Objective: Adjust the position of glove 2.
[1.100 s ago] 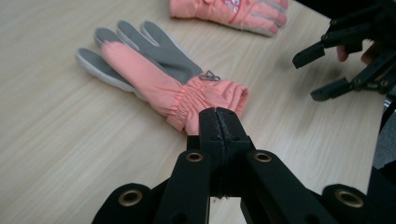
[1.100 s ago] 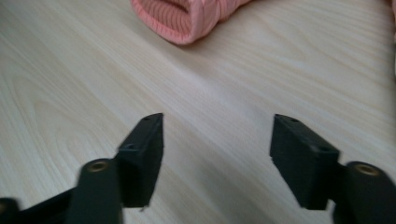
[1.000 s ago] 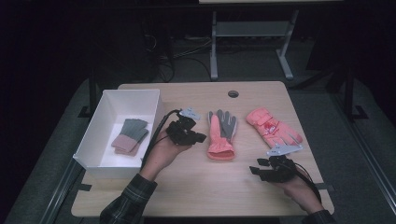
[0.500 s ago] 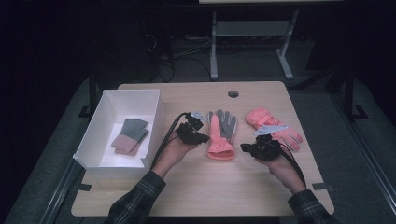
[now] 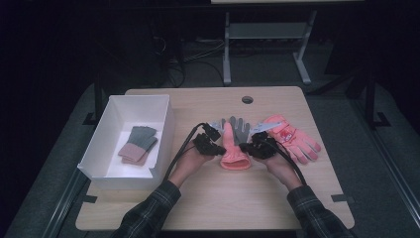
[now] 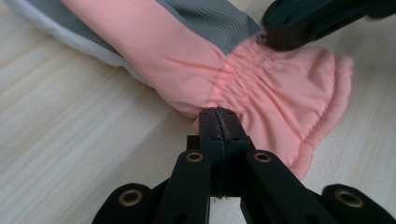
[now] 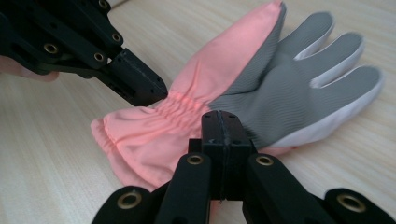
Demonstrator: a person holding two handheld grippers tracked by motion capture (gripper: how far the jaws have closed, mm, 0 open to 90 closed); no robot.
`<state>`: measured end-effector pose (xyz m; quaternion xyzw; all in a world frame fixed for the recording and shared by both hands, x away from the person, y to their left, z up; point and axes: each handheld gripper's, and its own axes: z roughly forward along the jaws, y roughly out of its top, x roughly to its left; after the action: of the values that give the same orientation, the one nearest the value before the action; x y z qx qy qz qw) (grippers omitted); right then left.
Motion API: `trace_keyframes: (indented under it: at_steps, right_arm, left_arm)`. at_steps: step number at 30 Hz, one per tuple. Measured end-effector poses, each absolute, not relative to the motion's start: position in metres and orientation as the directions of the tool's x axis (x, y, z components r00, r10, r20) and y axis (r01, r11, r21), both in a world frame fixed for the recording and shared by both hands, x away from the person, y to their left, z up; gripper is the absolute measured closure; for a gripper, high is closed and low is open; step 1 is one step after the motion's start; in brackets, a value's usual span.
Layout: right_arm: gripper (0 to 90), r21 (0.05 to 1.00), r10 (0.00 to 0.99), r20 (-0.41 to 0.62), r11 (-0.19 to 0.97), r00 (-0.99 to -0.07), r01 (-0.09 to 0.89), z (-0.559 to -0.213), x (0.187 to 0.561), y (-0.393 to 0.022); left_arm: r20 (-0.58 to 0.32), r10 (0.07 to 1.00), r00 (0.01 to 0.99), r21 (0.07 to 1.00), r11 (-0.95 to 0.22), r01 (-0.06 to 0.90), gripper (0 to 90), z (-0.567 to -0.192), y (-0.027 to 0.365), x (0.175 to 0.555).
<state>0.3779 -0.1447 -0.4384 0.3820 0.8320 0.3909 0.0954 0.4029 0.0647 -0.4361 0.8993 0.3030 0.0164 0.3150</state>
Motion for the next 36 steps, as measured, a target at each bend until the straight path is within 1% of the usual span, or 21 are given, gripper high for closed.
trace_keyframes:
  at_steps: [1, 2, 9, 12, 20, 24, 30, 32, 33, 36]
  right_arm:
    - [90.0, 0.719, 0.709, 0.142, 0.406, -0.691, 0.564, -0.44, 0.378, -0.143]
    - [90.0, 0.713, 0.708, 0.14, 0.413, -0.692, 0.566, -0.442, 0.378, -0.143]
    - [90.0, 0.703, 0.7, 0.137, 0.43, -0.701, 0.566, -0.442, 0.372, -0.146]
    - [90.0, 0.698, 0.699, 0.136, 0.435, -0.702, 0.568, -0.441, 0.37, -0.149]
    - [90.0, 0.692, 0.709, 0.114, 0.446, -0.696, 0.568, -0.439, 0.369, -0.16]
    - [90.0, 0.694, 0.717, 0.121, 0.433, -0.687, 0.575, -0.438, 0.37, -0.162]
    - [90.0, 0.705, 0.706, 0.135, 0.425, -0.695, 0.568, -0.432, 0.375, -0.157]
    - [90.0, 0.712, 0.695, 0.117, 0.439, -0.709, 0.548, -0.429, 0.381, -0.151]
    - [89.6, 0.715, 0.696, 0.128, 0.429, -0.706, 0.552, -0.43, 0.383, -0.148]
    - [88.6, 0.697, 0.698, 0.115, 0.45, -0.707, 0.558, -0.433, 0.389, -0.142]
  left_arm:
    - [-0.147, 0.541, 0.828, 0.565, -0.641, 0.519, 89.9, -0.436, 0.065, 0.403]
    - [-0.159, 0.551, 0.819, 0.575, -0.623, 0.531, 89.9, -0.437, 0.063, 0.401]
    - [-0.163, 0.519, 0.839, 0.567, -0.647, 0.51, 89.9, -0.437, 0.059, 0.391]
    - [-0.181, 0.51, 0.841, 0.576, -0.638, 0.511, 89.8, -0.438, 0.055, 0.386]
    - [-0.202, 0.437, 0.876, 0.574, -0.672, 0.468, 89.8, -0.44, 0.037, 0.373]
    - [-0.182, 0.413, 0.892, 0.566, -0.698, 0.439, 89.8, -0.44, 0.033, 0.37]
    - [-0.173, 0.437, 0.883, 0.575, -0.683, 0.451, 89.7, -0.435, 0.045, 0.369]
    - [-0.159, 0.448, 0.88, 0.576, -0.682, 0.451, 89.6, -0.431, 0.058, 0.365]
    - [-0.15, 0.449, 0.881, 0.576, -0.685, 0.447, 89.5, -0.431, 0.063, 0.363]
    - [-0.139, 0.468, 0.872, 0.579, -0.676, 0.456, 85.1, -0.429, 0.079, 0.359]
